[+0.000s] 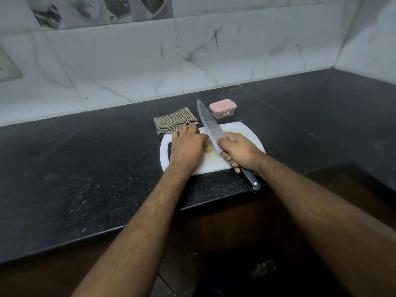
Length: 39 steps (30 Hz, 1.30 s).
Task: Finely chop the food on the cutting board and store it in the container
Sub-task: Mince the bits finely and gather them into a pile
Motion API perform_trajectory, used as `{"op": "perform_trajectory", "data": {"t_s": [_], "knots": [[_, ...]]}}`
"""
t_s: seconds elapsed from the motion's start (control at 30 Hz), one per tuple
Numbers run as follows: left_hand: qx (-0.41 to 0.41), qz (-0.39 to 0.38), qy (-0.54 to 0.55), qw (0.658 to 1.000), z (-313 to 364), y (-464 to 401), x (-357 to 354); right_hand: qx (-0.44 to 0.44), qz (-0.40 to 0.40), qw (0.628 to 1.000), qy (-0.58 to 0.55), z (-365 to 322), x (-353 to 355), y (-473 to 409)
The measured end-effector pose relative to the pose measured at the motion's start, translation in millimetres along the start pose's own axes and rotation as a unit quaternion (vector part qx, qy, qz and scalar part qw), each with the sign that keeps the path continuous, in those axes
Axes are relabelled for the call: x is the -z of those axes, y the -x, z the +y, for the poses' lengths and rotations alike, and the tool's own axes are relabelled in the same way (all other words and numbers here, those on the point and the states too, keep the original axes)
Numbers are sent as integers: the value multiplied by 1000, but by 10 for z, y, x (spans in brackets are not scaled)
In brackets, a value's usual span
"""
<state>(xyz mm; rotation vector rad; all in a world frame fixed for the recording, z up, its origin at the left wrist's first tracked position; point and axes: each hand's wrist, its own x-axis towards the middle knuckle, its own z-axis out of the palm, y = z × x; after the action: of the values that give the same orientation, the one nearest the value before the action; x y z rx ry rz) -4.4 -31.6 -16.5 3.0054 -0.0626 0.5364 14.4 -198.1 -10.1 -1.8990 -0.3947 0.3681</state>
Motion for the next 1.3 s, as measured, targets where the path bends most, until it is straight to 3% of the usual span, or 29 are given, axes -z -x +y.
{"op": "perform_trajectory", "data": {"t_s": [0.1,0.37,0.57,0.77,1.07,1.3], "knots": [[-12,-37,18,999,-8,-97,3,0,2,1000,-2,-2,-1,8],[-18,32,24,999,-10,-129,-108,8,-9,1000,-9,9,44,-35],[18,82,90,992,-30,-79,-108,5,-7,1000,-15,49,29,-76],[76,159,203,963,-78,344,-47,15,-9,1000,8,56,17,-75],[205,93,424,877,-230,654,-24,28,-28,996,84,15,-42,-31],[214,67,402,888,-215,632,-24,34,-28,994,98,14,-35,-9]]}}
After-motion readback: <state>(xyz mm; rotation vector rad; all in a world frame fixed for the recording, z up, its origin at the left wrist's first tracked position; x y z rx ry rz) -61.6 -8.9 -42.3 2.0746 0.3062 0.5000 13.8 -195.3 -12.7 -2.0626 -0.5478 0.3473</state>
